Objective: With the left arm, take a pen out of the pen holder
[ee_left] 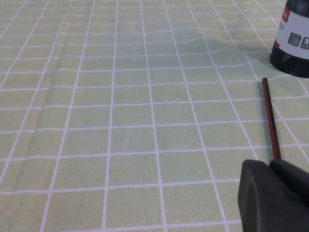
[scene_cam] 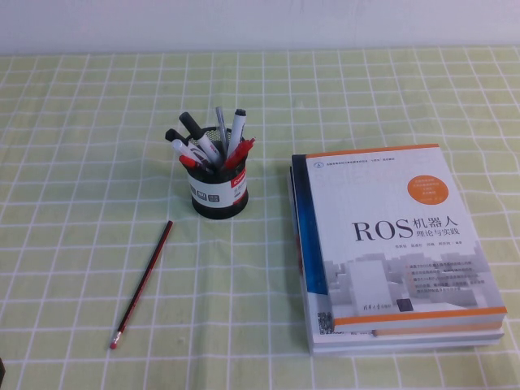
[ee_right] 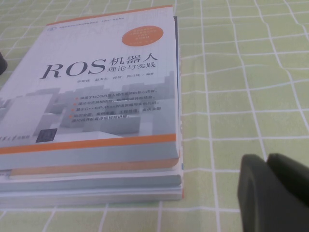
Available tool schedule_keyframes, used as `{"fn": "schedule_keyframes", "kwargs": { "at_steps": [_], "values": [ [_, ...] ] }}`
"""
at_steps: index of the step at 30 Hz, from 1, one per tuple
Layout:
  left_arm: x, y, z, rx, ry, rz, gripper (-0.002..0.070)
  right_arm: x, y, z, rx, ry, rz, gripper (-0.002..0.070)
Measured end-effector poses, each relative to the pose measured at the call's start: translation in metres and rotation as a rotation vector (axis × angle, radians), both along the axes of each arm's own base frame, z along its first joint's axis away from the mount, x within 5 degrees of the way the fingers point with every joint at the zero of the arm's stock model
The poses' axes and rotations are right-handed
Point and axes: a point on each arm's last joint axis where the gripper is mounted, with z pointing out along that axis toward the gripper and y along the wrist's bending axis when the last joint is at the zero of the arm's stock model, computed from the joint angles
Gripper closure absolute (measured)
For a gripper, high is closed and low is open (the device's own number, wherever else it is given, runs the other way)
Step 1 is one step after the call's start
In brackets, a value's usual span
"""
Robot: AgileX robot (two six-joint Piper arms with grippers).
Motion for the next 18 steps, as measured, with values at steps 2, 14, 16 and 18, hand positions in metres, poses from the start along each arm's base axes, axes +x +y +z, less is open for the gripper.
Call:
{"fn": "schedule_keyframes", "kwargs": {
  "at_steps": [2,14,16,18],
  "values": [
    [0.0,0.0,0.0,0.008,-0.001,0.001,0.0678,0.0,0.0,0.0,0.0,0.0,0.0,0.0688],
    [0.002,-0.002,0.007,-0.077,-0.067,0.004,0.0678,0.0,0.0,0.0,0.0,0.0,0.0,0.0689],
    [0.002,-0.003,0.012,-0.188,-0.106,0.01,0.0678,0.0,0.0,0.0,0.0,0.0,0.0,0.0689],
    [0.003,-0.004,0.018,-0.327,-0.152,0.026,0.0678,0.0,0.0,0.0,0.0,0.0,0.0,0.0688]
  ]
}}
